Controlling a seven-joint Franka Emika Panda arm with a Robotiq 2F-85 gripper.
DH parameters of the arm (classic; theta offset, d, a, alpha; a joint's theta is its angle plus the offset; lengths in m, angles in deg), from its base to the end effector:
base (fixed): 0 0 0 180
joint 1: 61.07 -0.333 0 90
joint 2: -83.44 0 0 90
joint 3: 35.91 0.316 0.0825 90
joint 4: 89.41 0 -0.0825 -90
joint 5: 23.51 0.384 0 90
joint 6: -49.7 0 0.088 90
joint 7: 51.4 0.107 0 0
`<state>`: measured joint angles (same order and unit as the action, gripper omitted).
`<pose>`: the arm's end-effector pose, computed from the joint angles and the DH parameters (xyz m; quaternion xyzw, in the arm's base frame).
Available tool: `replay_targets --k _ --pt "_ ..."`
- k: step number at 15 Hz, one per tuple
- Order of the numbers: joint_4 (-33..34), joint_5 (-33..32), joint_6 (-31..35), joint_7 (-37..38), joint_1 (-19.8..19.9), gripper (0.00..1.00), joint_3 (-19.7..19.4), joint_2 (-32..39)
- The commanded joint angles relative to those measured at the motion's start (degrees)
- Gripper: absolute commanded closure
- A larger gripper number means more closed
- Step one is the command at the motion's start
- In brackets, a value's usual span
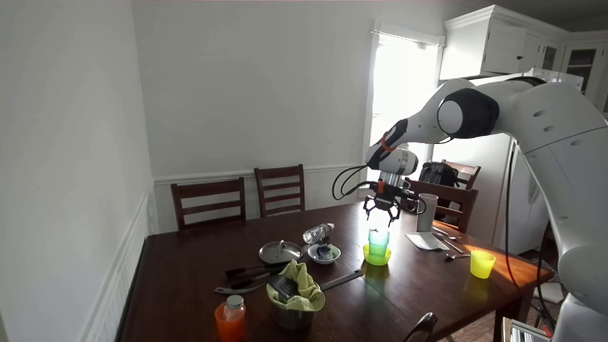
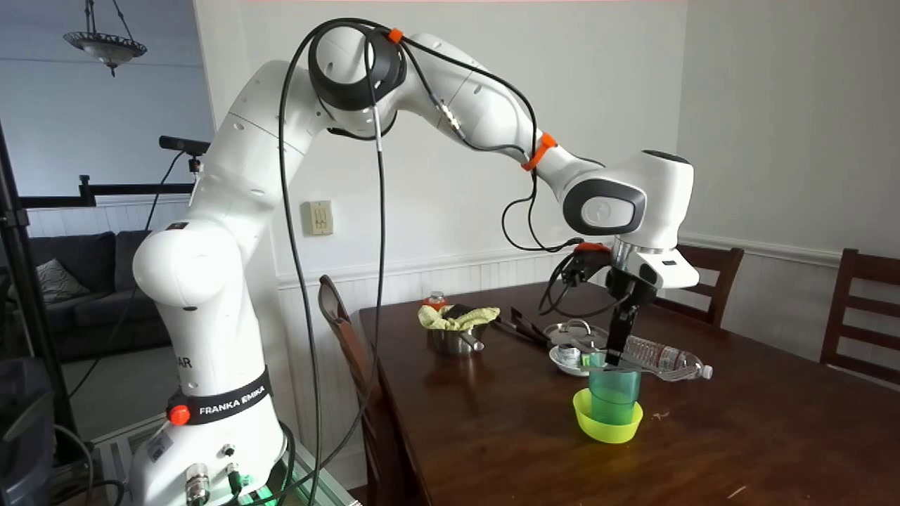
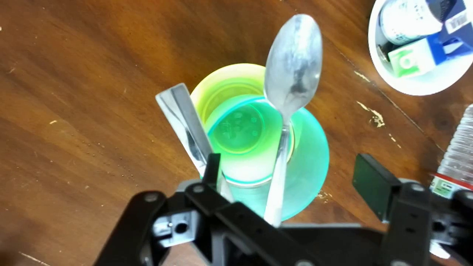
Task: Pick up a fork and a spoon and place them on top of the green cup starting with the fork and then the spoon last
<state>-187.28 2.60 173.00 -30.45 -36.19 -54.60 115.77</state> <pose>0.5075 -0.4284 0.2713 -0.7753 0.6229 0.0178 0.1029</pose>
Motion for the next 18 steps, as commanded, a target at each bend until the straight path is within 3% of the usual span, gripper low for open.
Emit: replay_targets --k 1,9,13,18 --pt "1.8 -0.6 -1.2 -0.5 1.2 0.00 0.9 0.5" --pt "1.9 -3.1 -3.8 -2.7 0.6 0.00 0.5 -2.9" --pt "0.8 -9.1 -8.1 -4.9 -0.6 0.00 -0.8 -8.7" --pt "-1.1 -17.2 -8.2 -6.9 -1.8 0.00 -1.8 -16.4"
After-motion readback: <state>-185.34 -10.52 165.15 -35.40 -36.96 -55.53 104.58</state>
